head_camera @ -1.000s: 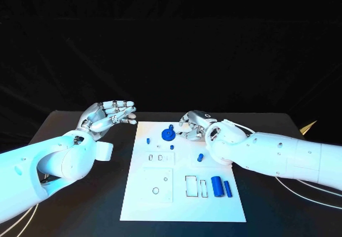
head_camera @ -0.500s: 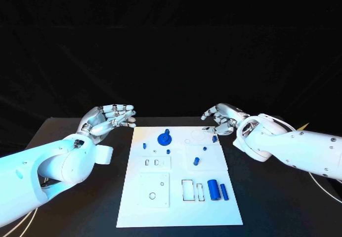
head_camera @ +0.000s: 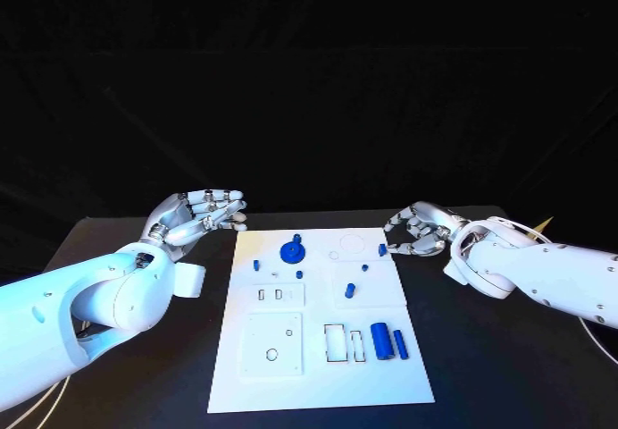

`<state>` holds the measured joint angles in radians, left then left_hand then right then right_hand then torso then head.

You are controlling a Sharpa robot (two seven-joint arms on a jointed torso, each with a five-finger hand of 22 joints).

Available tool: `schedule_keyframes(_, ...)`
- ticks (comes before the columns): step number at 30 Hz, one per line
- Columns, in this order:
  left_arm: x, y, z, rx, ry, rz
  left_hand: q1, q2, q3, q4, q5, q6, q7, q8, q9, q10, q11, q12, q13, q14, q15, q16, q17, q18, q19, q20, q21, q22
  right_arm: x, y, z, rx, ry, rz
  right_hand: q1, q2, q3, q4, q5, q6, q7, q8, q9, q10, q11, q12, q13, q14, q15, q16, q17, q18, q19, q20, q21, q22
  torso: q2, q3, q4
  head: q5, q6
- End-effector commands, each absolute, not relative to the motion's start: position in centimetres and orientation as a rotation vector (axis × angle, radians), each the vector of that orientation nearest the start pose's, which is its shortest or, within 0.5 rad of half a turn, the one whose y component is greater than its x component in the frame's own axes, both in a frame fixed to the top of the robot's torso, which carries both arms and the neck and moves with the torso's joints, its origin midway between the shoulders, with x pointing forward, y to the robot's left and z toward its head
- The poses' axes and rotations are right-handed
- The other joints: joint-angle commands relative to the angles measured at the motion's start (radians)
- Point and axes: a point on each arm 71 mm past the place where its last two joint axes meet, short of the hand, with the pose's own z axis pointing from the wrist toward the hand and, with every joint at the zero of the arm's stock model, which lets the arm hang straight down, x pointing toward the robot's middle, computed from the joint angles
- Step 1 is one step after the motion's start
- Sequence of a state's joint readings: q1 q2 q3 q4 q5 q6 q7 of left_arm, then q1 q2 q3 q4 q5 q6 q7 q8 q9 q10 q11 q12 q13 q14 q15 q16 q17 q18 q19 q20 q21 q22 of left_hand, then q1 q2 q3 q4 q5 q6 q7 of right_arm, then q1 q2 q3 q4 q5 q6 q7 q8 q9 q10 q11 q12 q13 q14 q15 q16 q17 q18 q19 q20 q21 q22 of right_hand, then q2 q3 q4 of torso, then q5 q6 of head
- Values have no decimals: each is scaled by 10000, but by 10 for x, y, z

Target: Assemble the parts on the task board

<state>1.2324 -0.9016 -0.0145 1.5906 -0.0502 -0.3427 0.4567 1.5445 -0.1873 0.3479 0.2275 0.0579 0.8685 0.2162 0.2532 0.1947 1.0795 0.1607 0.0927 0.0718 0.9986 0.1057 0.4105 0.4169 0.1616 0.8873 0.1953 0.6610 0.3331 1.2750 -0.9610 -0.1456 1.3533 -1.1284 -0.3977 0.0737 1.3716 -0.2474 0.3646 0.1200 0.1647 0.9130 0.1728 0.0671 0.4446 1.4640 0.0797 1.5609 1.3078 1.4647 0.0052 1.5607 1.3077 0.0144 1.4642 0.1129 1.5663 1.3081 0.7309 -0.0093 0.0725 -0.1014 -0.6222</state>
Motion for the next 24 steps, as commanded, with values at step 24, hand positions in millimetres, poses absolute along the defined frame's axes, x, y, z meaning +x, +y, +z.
schedule_keyframes(24,484,218,-142,-9771,13161,-16149,-97,-21,60,-2,-52,-13,-23,49,17,-31,-31,31,15,-70,-24,62,8,184,-78,-4,33,16,515,-315,-211,1629,16643,5668,134,383,103,-43,159,-92,61,63,-22,1053,146,81,2615,1027,163,62,2485,-144,1066,141,45,2627,123,41,83,-47,-106)
